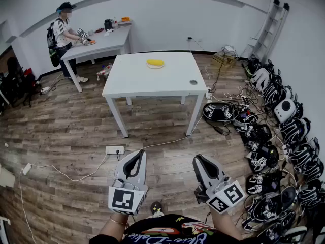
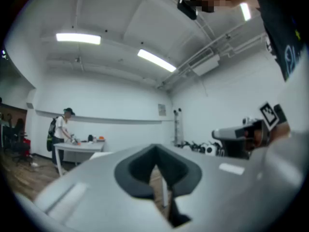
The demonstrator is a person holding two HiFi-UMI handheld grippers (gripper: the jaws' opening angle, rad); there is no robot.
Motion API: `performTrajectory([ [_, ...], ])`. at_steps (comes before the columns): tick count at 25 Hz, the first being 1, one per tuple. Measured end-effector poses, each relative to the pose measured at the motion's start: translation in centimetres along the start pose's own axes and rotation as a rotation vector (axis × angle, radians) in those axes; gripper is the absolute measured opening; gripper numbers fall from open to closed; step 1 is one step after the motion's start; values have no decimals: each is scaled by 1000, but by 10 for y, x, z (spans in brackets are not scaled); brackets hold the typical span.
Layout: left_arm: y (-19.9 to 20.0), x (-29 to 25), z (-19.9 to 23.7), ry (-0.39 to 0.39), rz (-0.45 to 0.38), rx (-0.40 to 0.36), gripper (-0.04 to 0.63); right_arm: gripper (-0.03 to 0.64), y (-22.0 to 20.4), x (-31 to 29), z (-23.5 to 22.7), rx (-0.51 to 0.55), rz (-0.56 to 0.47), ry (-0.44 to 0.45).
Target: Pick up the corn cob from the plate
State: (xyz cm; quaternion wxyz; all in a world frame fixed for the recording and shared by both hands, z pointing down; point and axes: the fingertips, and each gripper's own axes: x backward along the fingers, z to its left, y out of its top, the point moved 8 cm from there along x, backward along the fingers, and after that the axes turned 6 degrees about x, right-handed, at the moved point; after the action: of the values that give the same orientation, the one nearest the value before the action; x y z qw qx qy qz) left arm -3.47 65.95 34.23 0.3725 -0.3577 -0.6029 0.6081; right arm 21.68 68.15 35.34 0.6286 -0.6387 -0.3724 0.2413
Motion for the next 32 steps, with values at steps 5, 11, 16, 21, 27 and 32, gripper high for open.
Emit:
performTrajectory([
  [5, -4, -51, 53, -18, -58, 112, -3, 17, -19, -56, -25, -34, 30, -39],
  [11, -25, -127, 96, 3, -24, 116, -3, 17, -48, -133, -92, -30, 130, -47],
  [16, -24, -219, 147, 69, -6, 56, -3, 17, -60, -230, -171, -55, 93, 3],
  [21, -11, -318, 180, 107, -6, 16, -3, 17, -55, -316, -248, -53, 68, 82],
  [27, 4, -410, 212, 127, -30, -14, -3, 17, -64, -416, -309, -7, 50, 342],
  [32, -5, -471, 261, 134, -16, 11, -3, 18, -89, -509, -352, 107, 191, 371],
])
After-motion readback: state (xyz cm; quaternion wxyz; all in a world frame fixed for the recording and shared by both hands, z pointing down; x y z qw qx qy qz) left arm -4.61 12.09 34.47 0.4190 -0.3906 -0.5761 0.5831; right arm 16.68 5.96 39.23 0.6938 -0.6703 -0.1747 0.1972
